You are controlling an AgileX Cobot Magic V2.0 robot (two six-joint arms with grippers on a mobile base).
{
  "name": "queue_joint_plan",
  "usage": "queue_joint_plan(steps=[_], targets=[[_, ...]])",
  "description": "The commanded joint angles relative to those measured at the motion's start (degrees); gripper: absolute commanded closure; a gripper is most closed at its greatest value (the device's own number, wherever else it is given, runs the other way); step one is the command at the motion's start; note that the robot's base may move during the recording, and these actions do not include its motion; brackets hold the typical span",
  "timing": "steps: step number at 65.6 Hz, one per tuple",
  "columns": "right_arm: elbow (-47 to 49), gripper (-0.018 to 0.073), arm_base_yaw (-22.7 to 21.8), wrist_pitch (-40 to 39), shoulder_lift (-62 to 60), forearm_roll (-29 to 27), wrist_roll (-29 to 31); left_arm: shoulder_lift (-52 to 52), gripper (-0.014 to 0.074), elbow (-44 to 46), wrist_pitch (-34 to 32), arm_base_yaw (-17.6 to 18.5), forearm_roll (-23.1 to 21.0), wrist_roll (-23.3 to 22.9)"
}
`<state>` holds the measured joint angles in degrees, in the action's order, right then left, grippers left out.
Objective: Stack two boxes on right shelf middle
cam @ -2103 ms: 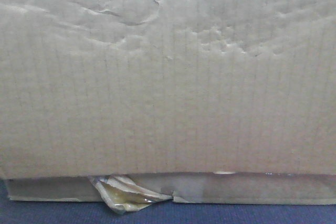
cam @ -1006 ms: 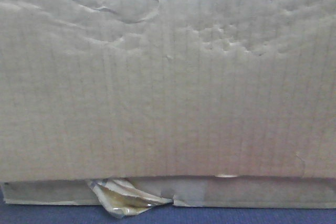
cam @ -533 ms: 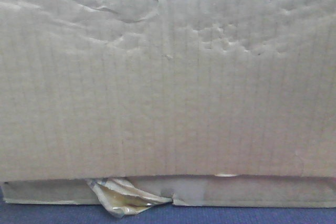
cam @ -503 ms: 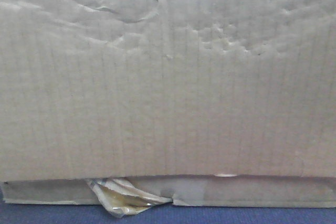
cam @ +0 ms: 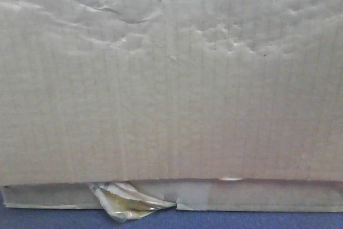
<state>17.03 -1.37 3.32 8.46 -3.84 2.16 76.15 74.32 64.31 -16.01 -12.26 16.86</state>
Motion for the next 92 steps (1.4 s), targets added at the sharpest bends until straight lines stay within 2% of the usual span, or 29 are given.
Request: queue_joint_plan(steps=[1, 9, 18, 24, 33, 42, 49, 67, 76, 83, 89, 92], targets=[[0.5, 0.0727, -0.2, -0.6, 0.2, 0.5, 0.1, 1.2, 0.0689, 0.7, -0.5, -1.0, 0.1, 1.0], [0.5, 0.0727, -0.2, -0.6, 0.2, 0.5, 0.1, 1.4, 0.0689, 0.7, -2.6, -1.0, 5.3, 1.0], [0.5, 0.0727, -0.2, -0.5, 0.2, 0.5, 0.1, 1.6, 0.0681, 0.7, -3.2, -1.0, 8.4, 1.0], [0.5, 0.0727, -0.2, -0.3, 0.2, 0.5, 0.1, 1.7, 0.0629, 0.7, -3.2, -1.0, 9.4, 0.5], [0.5, 0.0727, -0.2, -0.2, 0.2, 0.5, 0.1, 1.9, 0.0447, 0.6, -3.3, -1.0, 9.0, 0.4], [0.5, 0.0727, -0.2, 0.6, 0.2, 0.5, 0.1, 3.9, 0.0315, 0.5, -2.7, -0.9, 5.8, 0.4], [0.5, 0.0727, -0.2, 2.4, 0.2, 0.5, 0.1, 6.8, 0.0298, 0.5, -2.7, -0.9, 3.6, 0.4], [0.5, 0.0727, -0.2, 3.1, 0.2, 0.5, 0.1, 13.8, 0.03, 0.5, -1.9, -0.9, 4.8, 0.3], [0.5, 0.0727, -0.2, 3.1, 0.2, 0.5, 0.1, 14.7, 0.0365, 0.5, -1.9, -0.9, 6.9, -2.5], [0.5, 0.0727, -0.2, 3.1, 0.2, 0.5, 0.1, 14.7, 0.0526, 0.5, -1.9, -0.9, 7.2, -2.5], [0.5, 0.0727, -0.2, 3.1, 0.2, 0.5, 0.1, 14.7, 0.0706, 0.5, -1.8, -0.9, 6.8, -2.5], [0.5, 0.0727, -0.2, 3.1, 0.2, 0.5, 0.1, 14.7, 0.0708, 0.6, -1.8, -0.9, 6.2, -2.6]])
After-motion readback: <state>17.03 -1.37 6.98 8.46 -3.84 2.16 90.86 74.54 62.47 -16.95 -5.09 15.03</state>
